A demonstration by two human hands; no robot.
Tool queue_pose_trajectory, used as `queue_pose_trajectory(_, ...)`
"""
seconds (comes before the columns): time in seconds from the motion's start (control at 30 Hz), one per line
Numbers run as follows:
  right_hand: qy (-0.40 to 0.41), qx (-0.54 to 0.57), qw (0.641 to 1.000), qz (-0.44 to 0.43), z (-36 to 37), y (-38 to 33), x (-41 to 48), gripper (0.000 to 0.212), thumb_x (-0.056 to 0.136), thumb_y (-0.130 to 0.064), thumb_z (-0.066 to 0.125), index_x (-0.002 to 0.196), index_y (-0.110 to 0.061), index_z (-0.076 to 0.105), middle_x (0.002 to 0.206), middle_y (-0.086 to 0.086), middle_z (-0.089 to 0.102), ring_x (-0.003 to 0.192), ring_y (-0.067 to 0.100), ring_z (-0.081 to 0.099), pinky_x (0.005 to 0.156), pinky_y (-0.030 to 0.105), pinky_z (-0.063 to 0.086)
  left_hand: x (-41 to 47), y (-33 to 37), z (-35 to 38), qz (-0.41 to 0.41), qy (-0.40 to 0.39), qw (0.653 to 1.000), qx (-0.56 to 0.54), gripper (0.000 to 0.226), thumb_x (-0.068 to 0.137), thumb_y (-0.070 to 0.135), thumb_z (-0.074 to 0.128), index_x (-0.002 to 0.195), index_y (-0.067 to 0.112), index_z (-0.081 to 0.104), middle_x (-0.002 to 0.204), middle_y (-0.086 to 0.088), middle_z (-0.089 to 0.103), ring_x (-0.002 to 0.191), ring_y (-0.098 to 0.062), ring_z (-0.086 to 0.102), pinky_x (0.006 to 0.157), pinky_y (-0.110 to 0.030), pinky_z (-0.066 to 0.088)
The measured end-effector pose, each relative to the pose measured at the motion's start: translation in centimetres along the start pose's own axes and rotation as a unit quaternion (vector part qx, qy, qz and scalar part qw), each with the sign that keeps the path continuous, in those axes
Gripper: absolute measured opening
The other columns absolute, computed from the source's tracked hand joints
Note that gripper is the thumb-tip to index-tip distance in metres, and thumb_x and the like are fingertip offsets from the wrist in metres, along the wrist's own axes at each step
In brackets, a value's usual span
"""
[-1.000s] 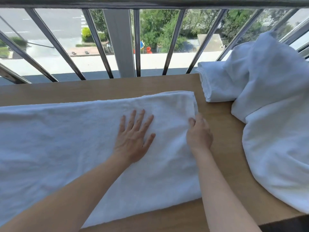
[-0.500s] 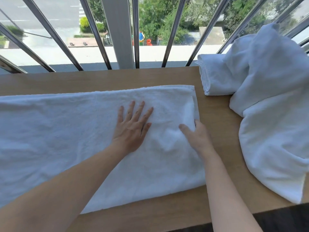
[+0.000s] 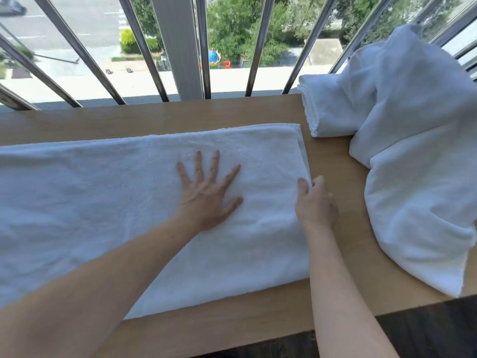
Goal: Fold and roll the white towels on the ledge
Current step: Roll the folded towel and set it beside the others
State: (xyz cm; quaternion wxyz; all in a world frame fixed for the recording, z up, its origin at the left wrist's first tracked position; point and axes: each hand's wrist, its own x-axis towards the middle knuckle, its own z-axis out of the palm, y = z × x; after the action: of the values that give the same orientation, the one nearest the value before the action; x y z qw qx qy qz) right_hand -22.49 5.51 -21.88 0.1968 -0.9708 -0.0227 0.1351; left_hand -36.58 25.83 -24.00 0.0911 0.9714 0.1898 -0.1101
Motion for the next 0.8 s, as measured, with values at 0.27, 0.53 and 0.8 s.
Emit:
queue_pose_trajectory(0.27,-0.053,-0.035,0.998,-0.027,-0.1,3.9,-2.3,0.054,0.097,-0.066,0.034,0.087,-0.016,0.050,0.090,0.010,0.062,0.090,0.035,0.059,0.064,0.033,0.035,-2.2,2.6,1.3,0.001,0.032,0.999,-0.003,0.076,0.093,0.072,0.018,0.160,0.038,0.005,0.169,-0.007,-0.005,0.152,-0.043,-0.007,0.112,-0.074,-0.003)
queue_pose_trajectory(0.53,0.023,-0.054,0.998,-0.009,0.5,4.1,-3.3,0.050,0.102,-0.059,0.024,0.081,-0.018,0.044,0.074,0.007,0.058,0.069,0.030,0.055,0.056,0.034,0.032,-6.0,6.0,3.2,0.059,0.029,0.998,0.013,0.078,0.092,0.077,0.015,0.160,0.040,0.006,0.170,-0.003,-0.002,0.152,-0.044,-0.010,0.109,-0.078,-0.005)
queue_pose_trajectory(0.8,0.007,-0.083,0.996,-0.008,-0.1,5.3,-5.5,0.050,0.102,-0.058,0.024,0.092,-0.016,0.051,0.091,0.017,0.067,0.076,0.033,0.057,0.065,0.039,0.039,-6.4,6.7,3.6,0.041,0.037,0.998,0.011,0.079,0.090,0.076,0.025,0.159,0.040,0.011,0.170,-0.004,0.000,0.153,-0.042,-0.006,0.111,-0.077,-0.002)
